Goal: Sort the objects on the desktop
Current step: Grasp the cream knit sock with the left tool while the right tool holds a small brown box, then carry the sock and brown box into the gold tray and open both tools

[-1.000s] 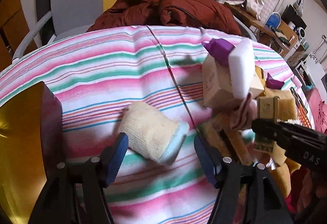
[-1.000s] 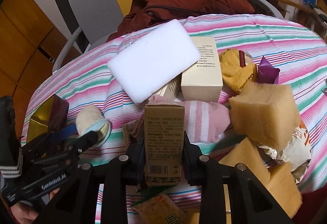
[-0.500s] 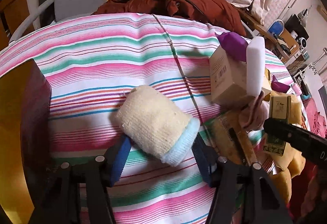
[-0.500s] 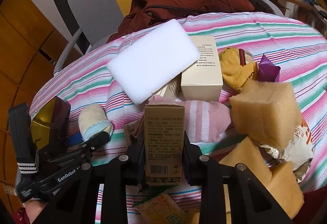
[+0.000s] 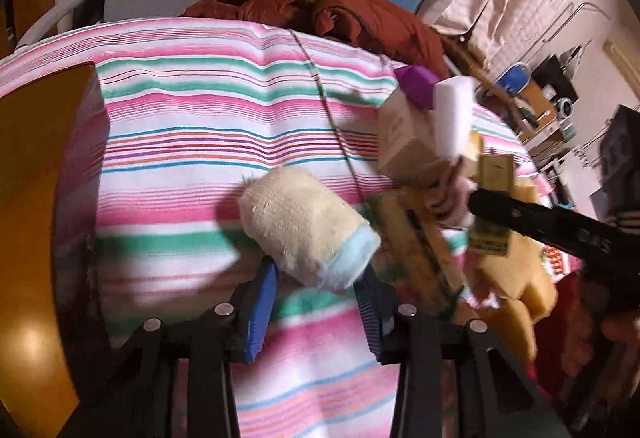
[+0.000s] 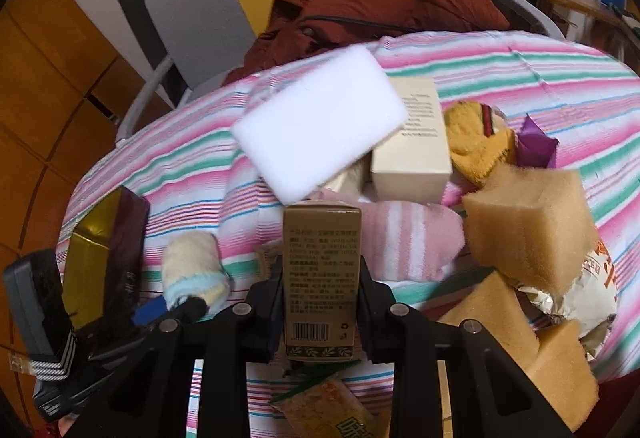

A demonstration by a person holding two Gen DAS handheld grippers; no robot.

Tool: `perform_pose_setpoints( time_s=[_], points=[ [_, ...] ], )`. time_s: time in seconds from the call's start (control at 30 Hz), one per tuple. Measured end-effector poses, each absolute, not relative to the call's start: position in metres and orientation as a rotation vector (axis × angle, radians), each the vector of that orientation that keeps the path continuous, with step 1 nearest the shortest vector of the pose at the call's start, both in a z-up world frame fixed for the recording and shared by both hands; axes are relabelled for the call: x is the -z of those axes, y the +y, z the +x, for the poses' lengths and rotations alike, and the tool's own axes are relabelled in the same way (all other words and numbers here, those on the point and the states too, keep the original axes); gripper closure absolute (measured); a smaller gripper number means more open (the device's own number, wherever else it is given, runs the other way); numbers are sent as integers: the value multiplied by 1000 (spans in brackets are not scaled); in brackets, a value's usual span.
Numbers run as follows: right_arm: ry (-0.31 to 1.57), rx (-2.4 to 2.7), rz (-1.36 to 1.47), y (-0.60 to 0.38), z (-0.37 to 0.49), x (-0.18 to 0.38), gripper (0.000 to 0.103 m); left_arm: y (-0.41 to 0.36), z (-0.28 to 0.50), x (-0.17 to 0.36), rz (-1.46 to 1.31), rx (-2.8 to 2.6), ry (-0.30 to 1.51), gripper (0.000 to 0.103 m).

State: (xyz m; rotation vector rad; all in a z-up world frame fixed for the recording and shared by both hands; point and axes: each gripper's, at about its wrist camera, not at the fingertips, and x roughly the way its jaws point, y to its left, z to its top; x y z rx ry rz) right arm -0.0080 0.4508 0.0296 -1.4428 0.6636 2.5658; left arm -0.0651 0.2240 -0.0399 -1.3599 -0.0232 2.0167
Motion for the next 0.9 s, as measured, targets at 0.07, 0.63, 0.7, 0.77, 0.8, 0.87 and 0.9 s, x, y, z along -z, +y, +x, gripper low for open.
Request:
perform_pose_setpoints(
  time_s=[0.07,0.63,0.7,0.77,0.8,0.87,0.9],
  points=[
    [632,-2595,-1432,445,-8,-33,73,218,-61,34,-1336,-2021,-19,66],
    [651,-2605,-1476,438,-10,-25,72,223,-62,51,-1473,-2003,-109,56],
    [637,-2609,-1474,436,-11,-26,72,228,-63,52,-1480,-2009,-116,55],
    [617,-2613,-1474,436,-12,-27,72,233,-63,53,-1473,-2013,-114,58],
    [608,-2613,-1474,435,-12,-27,72,235,-62,53,-1450,-2010,-117,64],
    [593,-2618,-1479,433,-11,-27,72,236,-60,53,-1398,-2019,-80,68],
    [591,-2620,-1480,433,-12,-27,72,236,-59,53,-1385,-2020,-66,70]
  ],
)
